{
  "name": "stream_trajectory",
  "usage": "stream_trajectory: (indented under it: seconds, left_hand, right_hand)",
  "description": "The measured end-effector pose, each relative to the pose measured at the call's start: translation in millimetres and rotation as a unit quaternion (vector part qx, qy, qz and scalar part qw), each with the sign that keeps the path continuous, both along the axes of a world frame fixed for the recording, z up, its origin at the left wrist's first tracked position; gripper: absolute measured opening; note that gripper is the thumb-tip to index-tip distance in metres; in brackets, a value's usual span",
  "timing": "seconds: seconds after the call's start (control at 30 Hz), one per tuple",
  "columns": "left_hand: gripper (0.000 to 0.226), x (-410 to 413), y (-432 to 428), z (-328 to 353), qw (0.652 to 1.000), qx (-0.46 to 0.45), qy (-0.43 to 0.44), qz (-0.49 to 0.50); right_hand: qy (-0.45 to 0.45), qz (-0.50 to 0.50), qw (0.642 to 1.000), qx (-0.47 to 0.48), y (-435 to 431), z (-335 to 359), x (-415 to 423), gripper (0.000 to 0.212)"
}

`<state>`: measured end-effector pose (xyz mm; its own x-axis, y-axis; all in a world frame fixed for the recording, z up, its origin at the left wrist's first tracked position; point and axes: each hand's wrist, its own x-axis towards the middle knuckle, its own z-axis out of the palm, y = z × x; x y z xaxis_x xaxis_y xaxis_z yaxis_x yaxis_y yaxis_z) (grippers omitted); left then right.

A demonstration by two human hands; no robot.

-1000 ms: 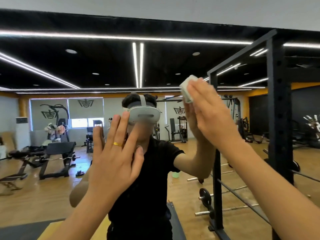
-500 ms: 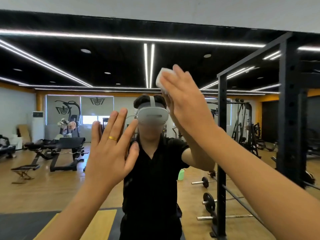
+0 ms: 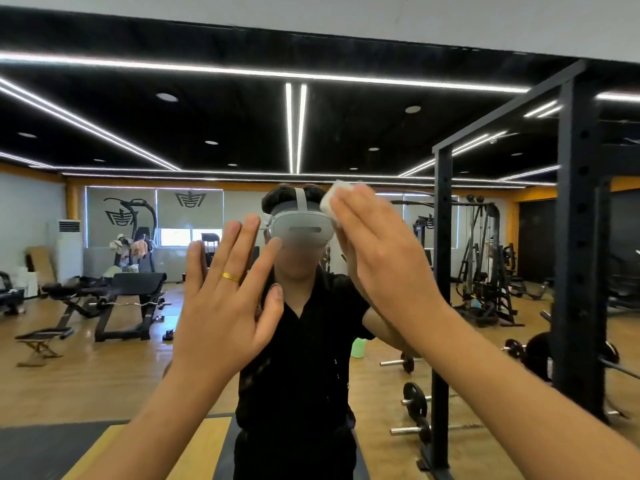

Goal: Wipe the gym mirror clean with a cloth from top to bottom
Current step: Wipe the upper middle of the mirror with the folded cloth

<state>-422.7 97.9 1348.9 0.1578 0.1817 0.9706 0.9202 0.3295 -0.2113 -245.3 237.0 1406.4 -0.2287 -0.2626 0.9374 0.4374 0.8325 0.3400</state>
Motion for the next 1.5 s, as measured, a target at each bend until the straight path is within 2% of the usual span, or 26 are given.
stream_trajectory:
  seconds: [0.13,0.27,0.43,0.5,0.6,0.73,0.8,0.9,1.03,1.23,1.33,1.4,1.5]
  left_hand:
    - [0.058,-0.7,-0.2,0.9,1.000,0.003,0.004,0.004]
    - [0.058,-0.9,-0.2,1.4,1.000,0.000,-0.001,0.004]
    - [0.059,-1.3,-0.9,0.3,1.000,-0.016,-0.015,0.004]
    - [0.059,-0.8,-0.6,-0.6,1.000,-0.019,-0.017,0.006]
    - [0.059,-0.2,-0.1,-0.9,1.000,-0.020,-0.021,0.007]
    - [0.059,-2.2,1.0,-0.8,1.000,-0.015,-0.012,0.006]
    - [0.059,-4.2,1.2,-1.2,1.000,-0.012,-0.006,0.004]
    - [0.060,-6.3,2.6,-2.0,1.000,-0.007,0.004,0.002]
    - [0.061,-9.8,3.5,-2.3,1.000,-0.012,0.014,0.004]
    - [0.059,-12.3,-6.4,3.1,0.997,-0.054,0.009,-0.058]
    - [0.052,-30.1,-37.9,1.3,0.987,-0.083,0.095,-0.099]
    - [0.049,-51.1,-68.1,-2.5,0.986,-0.070,0.116,-0.092]
    - [0.053,-90.0,-103.2,-8.7,0.995,-0.054,0.077,-0.024]
  right_hand:
    - [0.054,0.030,0.998,-0.022,-5.6,64.3,-21.6,0.059]
    - [0.113,0.054,0.992,-0.024,-16.6,60.8,-29.7,0.055]
    - [0.029,0.030,0.998,-0.038,-15.3,-10.9,-15.0,0.068]
    - [0.015,0.017,0.999,-0.040,-8.3,-8.5,4.3,0.063]
    - [0.110,0.027,0.988,-0.108,7.8,33.6,26.3,0.043]
    - [0.173,0.090,0.969,-0.152,1.1,49.2,18.6,0.042]
    - [0.146,0.096,0.977,-0.118,-15.5,23.1,-6.8,0.051]
    - [0.045,0.082,0.994,-0.059,-17.4,-10.1,-30.2,0.065]
    - [-0.024,0.026,0.999,0.000,3.0,-2.1,-8.1,0.071]
    - [-0.013,0.031,0.997,-0.063,-16.5,-6.6,-14.2,0.052]
    - [-0.065,0.002,0.994,-0.084,-23.0,-10.7,-2.7,0.055]
    - [-0.127,-0.022,0.989,-0.070,-18.1,-14.6,5.4,0.061]
    - [-0.161,-0.027,0.985,-0.051,-4.4,-15.3,8.8,0.065]
